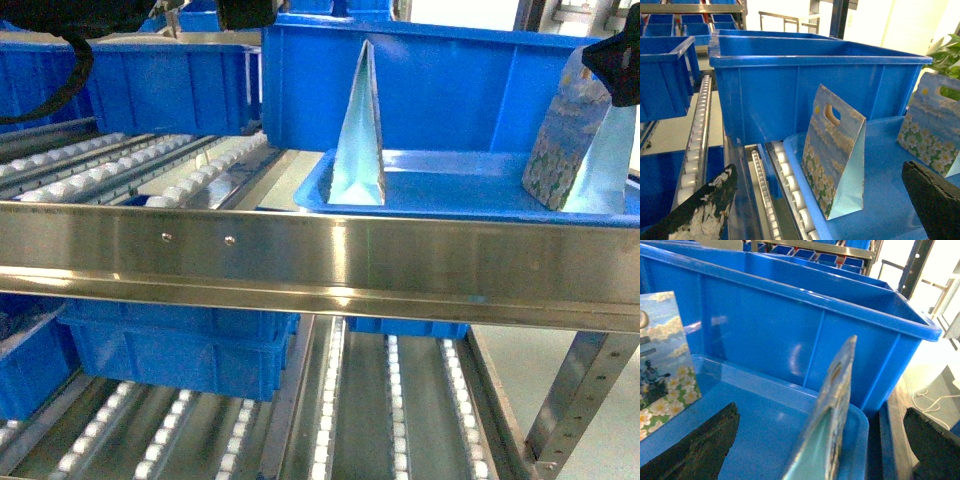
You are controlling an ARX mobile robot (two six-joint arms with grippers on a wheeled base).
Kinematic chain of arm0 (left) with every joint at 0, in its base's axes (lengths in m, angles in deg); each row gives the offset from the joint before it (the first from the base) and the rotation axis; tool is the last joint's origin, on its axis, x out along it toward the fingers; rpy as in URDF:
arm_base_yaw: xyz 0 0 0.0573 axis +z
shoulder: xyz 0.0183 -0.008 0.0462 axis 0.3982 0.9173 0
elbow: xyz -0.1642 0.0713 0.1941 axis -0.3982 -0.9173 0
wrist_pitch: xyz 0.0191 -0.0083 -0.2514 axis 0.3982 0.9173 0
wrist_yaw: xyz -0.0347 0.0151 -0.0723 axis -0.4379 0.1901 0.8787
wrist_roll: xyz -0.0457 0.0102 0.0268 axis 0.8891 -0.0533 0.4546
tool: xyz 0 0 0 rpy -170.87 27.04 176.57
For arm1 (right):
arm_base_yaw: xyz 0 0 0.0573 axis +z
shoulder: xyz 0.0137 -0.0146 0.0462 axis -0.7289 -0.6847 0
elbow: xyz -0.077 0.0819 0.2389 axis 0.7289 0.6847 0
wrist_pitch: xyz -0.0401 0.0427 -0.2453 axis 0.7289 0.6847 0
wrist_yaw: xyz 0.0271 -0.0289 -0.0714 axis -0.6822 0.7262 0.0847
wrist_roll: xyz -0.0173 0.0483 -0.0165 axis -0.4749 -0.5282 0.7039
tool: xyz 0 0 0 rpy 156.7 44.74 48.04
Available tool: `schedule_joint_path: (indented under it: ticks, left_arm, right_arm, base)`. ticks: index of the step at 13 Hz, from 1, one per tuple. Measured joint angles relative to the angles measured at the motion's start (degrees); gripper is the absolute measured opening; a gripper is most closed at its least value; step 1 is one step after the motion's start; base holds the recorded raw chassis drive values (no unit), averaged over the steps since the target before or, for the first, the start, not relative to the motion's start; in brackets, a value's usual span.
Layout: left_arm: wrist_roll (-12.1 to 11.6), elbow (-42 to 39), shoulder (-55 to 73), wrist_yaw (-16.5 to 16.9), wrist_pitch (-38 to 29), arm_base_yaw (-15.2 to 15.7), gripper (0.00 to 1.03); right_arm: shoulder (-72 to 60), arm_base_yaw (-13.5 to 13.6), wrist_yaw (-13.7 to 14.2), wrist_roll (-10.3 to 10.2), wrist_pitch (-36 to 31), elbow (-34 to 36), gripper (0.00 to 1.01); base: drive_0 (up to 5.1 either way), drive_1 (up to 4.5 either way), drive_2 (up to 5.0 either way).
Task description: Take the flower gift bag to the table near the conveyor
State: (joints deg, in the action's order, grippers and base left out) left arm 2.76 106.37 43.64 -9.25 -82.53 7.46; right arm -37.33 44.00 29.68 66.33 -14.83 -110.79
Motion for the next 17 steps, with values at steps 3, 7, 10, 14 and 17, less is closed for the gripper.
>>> schedule_joint_path:
  ticks: [3, 7, 10, 14, 17]
  left_arm:
    - [0.0, 0.0, 0.0, 0.1, 0.0, 0.0, 0.98]
    - [0.0, 0.0, 0.0, 0.1, 0.0, 0.0, 0.98]
    - [0.0, 0.0, 0.0, 0.0, 0.0, 0.0, 0.98]
    - [0.0, 0.0, 0.0, 0.0, 0.0, 0.0, 0.98]
    - [0.0, 0.0, 0.0, 0.0, 0.0, 0.0, 0.98]
  right_arm:
    - [-2.7, -1.4, -2.5, -1.5, 0.8, -3.3, 0.98]
    - [-9.5, -3.8, -2.0, -1.7, 0.4, -9.4, 0.98]
    - [-13.3, -4.4, -2.8, -1.9, 2.5, -13.3, 0.98]
    - [-14.0, -4.3, -3.8, -1.9, 3.7, -14.6, 0.98]
    - [-14.0, -4.3, -4.8, -1.9, 5.0, -15.3, 0.98]
  base:
    - [0.0, 0.0, 0.0]
    - [0.0, 0.0, 0.0]
    - [0.0, 0.0, 0.0]
    - [0.0, 0.0, 0.0]
    - [0.0, 0.0, 0.0]
